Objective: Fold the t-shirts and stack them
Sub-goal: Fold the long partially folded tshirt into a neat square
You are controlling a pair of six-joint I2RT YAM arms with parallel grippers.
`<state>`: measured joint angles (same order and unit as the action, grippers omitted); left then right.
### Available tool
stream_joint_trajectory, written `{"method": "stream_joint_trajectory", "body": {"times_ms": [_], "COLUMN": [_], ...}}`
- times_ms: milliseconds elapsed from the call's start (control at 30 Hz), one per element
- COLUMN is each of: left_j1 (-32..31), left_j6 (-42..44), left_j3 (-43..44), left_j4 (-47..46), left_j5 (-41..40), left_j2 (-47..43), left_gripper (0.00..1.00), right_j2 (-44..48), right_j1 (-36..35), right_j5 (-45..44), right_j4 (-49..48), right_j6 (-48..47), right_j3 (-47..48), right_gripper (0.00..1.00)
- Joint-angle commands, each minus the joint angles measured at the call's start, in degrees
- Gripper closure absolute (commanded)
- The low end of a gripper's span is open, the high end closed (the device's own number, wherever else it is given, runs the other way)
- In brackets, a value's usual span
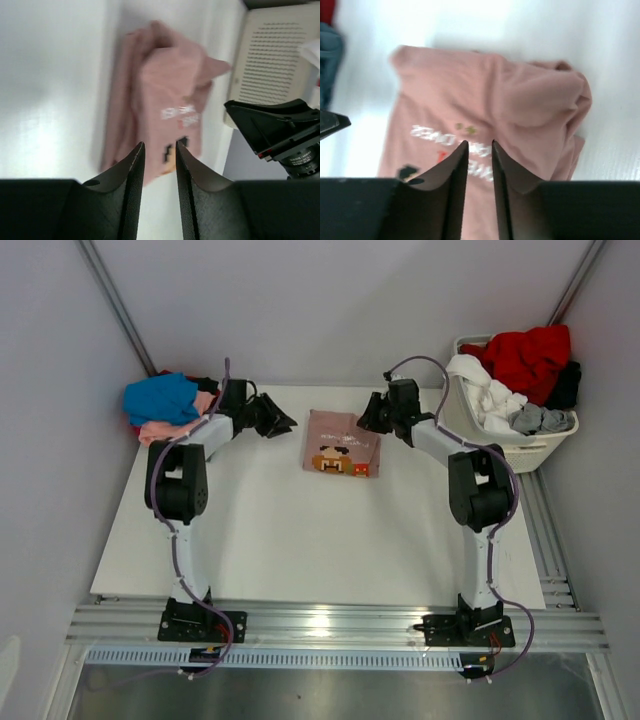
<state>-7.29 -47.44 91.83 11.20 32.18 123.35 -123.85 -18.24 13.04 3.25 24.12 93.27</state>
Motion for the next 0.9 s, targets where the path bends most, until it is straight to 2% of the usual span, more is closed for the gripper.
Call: {"method": "stream_joint_trajectory", "body": {"times_ms": [0, 100, 233, 367, 633, 733, 867], "left_j1": [-1.14, -2.29, -2.82, -3.78, -5.19, -5.45, -5.45], "left_j6": [2.35, 4.46, 5.52, 7.01, 8.06, 9.03, 10.26], "left_j3": [-1.47, -6.20, -11.66, -17.73, -24.42, -26.35, -27.32], "left_j4": [-7.07, -8.13, -6.11, -5.05, -3.21, -2.42, -0.57], "left_j5": [5.43, 5.00, 2.02, -0.98, -0.37, -0.98, -2.47], "left_j2": [-8.82, -13.56, -19.28, -24.81, -33.42, -36.06, -37.83], "left_gripper": [0.65, 0.65, 0.65, 0.65, 0.65, 0.65, 0.65], "right_j2": [7.65, 9.77, 9.16, 3.90, -7.01, -9.56, -10.10], "right_j1": [-1.79, -3.38, -4.70, -4.61, -4.61, -4.70, -4.70], "right_j5": [-0.21, 2.24, 9.44, 15.78, 26.07, 27.48, 26.34], "right_j4": [-0.08, -0.08, -2.54, -12.27, -27.65, -29.70, -29.44], "right_j6": [-2.67, -0.31, 5.13, 13.57, 30.26, 32.83, 31.78], "right_j3": [-0.90, -3.18, -6.08, -8.19, -9.95, -12.15, -15.31], "right_gripper": [0.68, 0.62, 0.61, 0.62, 0.64, 0.65, 0.66]}}
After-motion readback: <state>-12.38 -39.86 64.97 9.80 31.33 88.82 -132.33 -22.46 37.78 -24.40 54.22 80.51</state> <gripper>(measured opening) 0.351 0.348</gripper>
